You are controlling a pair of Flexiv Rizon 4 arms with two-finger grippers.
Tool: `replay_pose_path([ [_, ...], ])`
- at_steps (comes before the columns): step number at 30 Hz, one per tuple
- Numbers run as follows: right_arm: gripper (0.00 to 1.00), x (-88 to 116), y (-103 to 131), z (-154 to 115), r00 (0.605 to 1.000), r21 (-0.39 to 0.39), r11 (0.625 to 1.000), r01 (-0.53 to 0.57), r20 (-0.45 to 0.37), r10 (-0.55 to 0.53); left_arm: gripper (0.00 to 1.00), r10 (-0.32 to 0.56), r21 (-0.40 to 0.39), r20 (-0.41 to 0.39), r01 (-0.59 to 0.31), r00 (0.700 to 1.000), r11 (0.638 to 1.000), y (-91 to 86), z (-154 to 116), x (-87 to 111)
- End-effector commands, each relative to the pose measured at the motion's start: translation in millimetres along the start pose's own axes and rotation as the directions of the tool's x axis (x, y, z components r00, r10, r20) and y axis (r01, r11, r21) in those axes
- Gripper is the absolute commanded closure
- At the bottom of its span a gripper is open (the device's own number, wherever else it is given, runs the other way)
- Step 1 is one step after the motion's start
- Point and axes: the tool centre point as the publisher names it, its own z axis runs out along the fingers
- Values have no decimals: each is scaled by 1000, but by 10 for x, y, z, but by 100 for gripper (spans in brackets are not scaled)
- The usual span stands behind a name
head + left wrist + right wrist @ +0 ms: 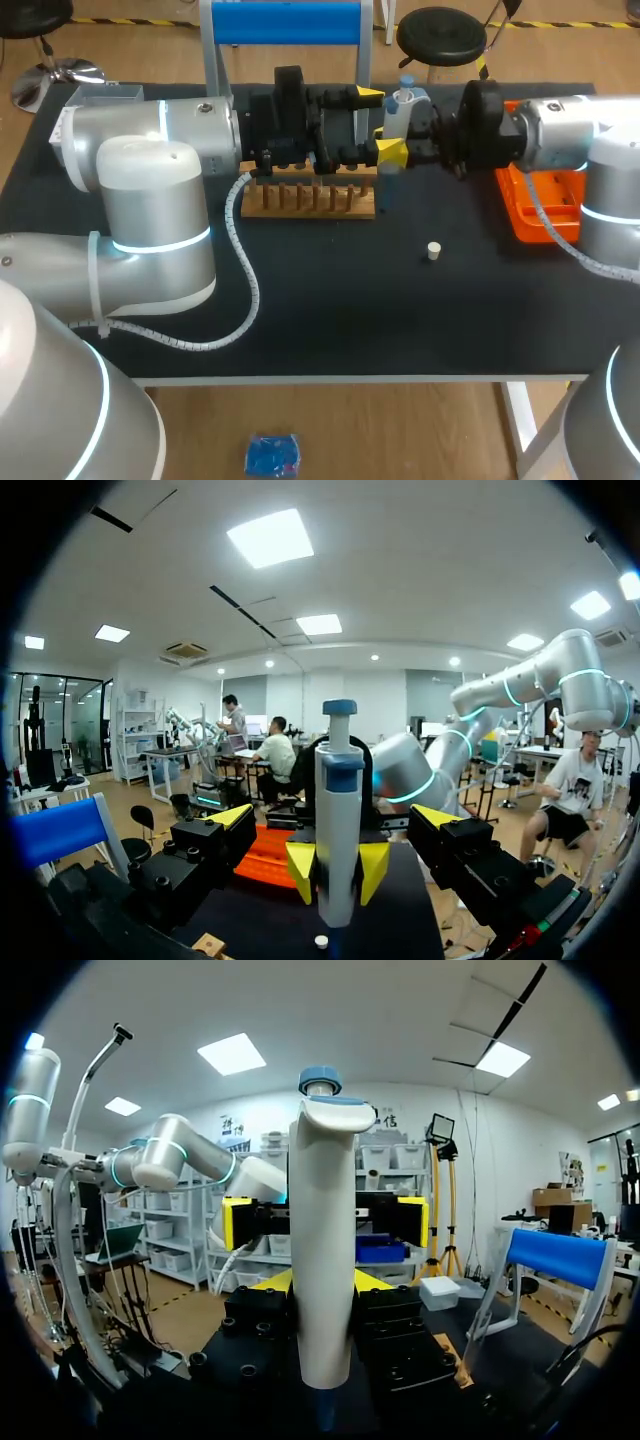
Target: Invert the test tube, pick up the pipette, mount the tip to pipette, aspirate from beaker and dispense into the tube, eject the tip, return the pipette, and cap with the stopper.
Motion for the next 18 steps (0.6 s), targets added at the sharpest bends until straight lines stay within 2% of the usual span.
replay_pose_path([
  [1, 100, -54, -3, 42, 1000, 11, 1000, -3, -12, 3, 0, 1, 3, 6, -1, 1000, 1000, 9, 18, 12],
  [14, 100, -86, 15, 84, 1000, 24, 1000, -5, -21, 5, 0, 1, 3, 6, -1, 1000, 1000, 9, 18, 12],
  [15, 100, -87, 13, 88, 1000, 25, 1000, -5, -22, 5, 2, 1, 3, 6, -1, 1000, 1000, 9, 18, 12],
  [18, 100, -85, -1, 99, 1000, 26, 1000, -8, -24, 9, 15, 1, 3, 6, -1, 1000, 1000, 9, 18, 12],
])
